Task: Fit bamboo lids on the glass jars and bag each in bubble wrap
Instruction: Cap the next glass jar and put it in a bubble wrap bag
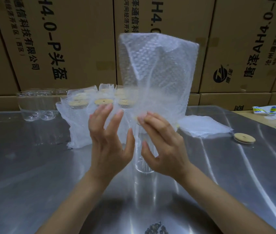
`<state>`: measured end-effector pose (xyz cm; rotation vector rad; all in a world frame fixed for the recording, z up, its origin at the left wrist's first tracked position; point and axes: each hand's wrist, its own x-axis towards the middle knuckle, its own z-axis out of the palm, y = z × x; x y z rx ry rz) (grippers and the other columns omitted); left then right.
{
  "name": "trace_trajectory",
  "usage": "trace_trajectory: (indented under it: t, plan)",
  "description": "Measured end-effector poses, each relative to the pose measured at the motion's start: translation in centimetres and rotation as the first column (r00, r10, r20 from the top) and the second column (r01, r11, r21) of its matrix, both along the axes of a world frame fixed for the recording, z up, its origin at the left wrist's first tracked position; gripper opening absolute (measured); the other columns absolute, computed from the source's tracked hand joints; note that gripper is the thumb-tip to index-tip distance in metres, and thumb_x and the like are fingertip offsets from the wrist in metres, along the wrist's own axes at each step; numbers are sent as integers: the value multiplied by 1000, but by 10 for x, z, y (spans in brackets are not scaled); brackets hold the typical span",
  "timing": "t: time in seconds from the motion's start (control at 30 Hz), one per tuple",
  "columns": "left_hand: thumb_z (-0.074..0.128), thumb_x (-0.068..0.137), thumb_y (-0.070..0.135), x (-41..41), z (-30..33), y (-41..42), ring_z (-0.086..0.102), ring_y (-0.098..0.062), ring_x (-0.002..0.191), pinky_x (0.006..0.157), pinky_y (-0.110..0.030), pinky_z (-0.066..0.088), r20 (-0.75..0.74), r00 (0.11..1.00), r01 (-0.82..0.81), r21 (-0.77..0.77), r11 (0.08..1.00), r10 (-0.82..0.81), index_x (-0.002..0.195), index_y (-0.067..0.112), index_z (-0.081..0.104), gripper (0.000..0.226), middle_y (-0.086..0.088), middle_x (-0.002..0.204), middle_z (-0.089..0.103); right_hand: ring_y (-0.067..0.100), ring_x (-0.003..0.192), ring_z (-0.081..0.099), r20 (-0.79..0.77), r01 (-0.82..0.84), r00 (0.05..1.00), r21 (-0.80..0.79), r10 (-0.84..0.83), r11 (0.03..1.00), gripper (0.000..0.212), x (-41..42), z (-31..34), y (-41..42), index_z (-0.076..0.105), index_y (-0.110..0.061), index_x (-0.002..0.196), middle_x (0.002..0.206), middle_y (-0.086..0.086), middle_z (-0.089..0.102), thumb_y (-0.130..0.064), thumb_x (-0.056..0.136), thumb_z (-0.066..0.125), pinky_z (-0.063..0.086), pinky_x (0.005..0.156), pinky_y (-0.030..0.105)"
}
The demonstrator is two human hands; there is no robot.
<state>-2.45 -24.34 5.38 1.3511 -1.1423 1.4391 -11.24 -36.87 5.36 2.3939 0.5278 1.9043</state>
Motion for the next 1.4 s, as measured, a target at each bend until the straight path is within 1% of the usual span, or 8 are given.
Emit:
trace_trajectory:
  t: [0.27,0.47,0.57,0.73,0.97,1.13,1.27,1.4]
  plan:
    - [66,87,16,8,6,15,31,-25,134,116,-38,-8,163,874,-477,105,872,458,111,23,64,25,1,136,51,27,127,51,4,11,1000,-67,-10,998,40,0,-4,1,65,2,118,123,14,65,-11,81,59,44,106,34]
    - [69,82,10,15,9,26,67,-27,86,95,-42,29,26,911,-406,234,883,412,84,15,71,6,-2,86,70,23,131,42,-45,111,993,122,-106,986,46,3,-6,-9,57,-1,129,134,11,56,-15,85,54,37,111,38]
    - [72,70,0,11,6,22,59,-29,61,66,-38,42,-36,926,-342,339,876,375,80,8,68,13,-6,74,63,21,136,36,-132,134,986,255,-103,958,52,3,-7,-13,51,-2,135,142,10,48,-22,86,53,31,114,38]
    - [75,55,-7,10,3,18,56,-31,62,56,-36,43,-164,886,-317,468,825,434,85,3,68,33,-10,80,62,-2,132,30,-337,124,941,411,24,903,59,1,-9,-20,42,-30,138,150,-4,33,-48,84,57,38,91,8]
    - [52,81,29,4,-2,14,51,-26,65,56,-30,34,-211,899,-232,514,826,383,81,9,68,25,-7,81,56,-8,97,56,-403,160,901,651,159,742,69,1,-13,-26,30,-50,125,113,-41,43,-64,70,67,55,70,29]
    - [35,84,64,-7,-15,2,52,-17,63,71,-32,34,-246,940,29,747,664,235,70,26,53,44,10,64,46,4,89,61,-192,85,966,869,174,487,61,1,-16,-42,33,-46,118,111,-17,54,-55,71,71,49,68,23]
    - [13,81,81,-5,-27,-1,46,4,101,97,-22,32,-524,834,388,780,491,173,130,38,52,76,22,106,51,9,82,61,75,-89,987,992,141,91,51,0,-13,-64,31,-37,115,107,0,56,-41,84,71,51,71,31]
    - [23,85,75,-2,-42,-1,35,-3,129,102,-18,25,-536,796,436,831,346,282,142,37,40,70,18,139,39,6,73,63,273,-247,959,937,79,-247,51,-4,-10,-82,27,-33,116,105,-4,55,-43,86,67,55,63,30]
